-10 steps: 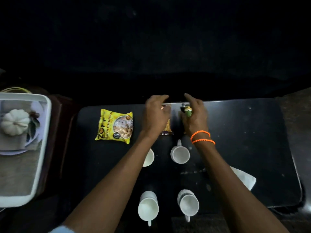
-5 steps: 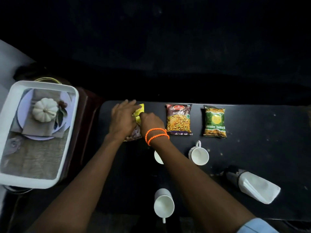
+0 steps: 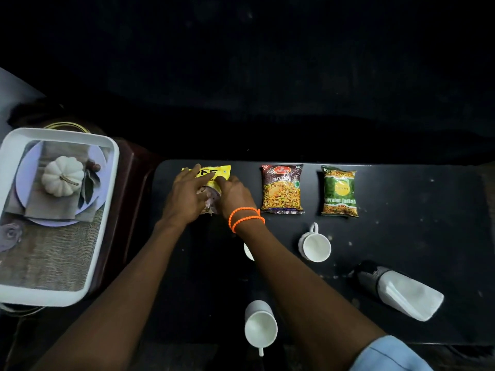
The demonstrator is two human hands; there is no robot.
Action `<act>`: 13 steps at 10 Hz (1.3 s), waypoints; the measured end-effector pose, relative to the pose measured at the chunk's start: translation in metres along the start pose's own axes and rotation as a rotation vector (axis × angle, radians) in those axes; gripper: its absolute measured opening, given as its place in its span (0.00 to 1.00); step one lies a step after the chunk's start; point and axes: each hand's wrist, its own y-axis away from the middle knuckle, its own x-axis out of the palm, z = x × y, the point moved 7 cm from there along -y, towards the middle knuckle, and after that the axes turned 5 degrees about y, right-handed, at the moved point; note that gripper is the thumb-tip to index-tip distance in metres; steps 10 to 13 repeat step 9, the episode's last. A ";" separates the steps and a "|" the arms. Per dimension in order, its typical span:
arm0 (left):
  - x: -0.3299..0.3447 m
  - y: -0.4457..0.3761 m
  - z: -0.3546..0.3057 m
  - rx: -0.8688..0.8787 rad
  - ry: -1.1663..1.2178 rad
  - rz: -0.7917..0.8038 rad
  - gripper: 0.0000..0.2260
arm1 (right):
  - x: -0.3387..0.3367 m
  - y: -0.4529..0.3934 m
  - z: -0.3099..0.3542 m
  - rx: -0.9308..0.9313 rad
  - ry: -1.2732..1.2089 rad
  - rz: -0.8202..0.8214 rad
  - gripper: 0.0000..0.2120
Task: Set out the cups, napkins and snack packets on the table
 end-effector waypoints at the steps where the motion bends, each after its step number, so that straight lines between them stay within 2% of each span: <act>1: -0.006 -0.006 -0.006 0.064 -0.015 0.002 0.27 | -0.034 0.001 -0.015 0.013 -0.037 -0.125 0.25; 2: -0.008 -0.005 -0.006 0.093 -0.025 0.067 0.36 | -0.073 0.008 -0.057 0.148 0.137 -0.324 0.19; 3: 0.003 -0.001 -0.008 0.093 -0.063 0.141 0.40 | -0.075 0.019 -0.095 0.297 0.248 -0.240 0.22; 4: 0.008 0.000 -0.018 0.099 -0.043 0.106 0.39 | -0.066 0.026 -0.105 0.278 0.185 -0.184 0.27; 7: 0.020 -0.002 -0.028 0.102 -0.082 0.128 0.39 | -0.063 0.028 -0.111 0.276 0.167 -0.209 0.27; 9: 0.017 0.000 -0.030 0.102 -0.081 0.080 0.41 | -0.073 0.037 -0.111 0.169 0.239 -0.286 0.27; 13: 0.017 0.000 -0.030 0.102 -0.081 0.080 0.41 | -0.073 0.037 -0.111 0.169 0.239 -0.286 0.27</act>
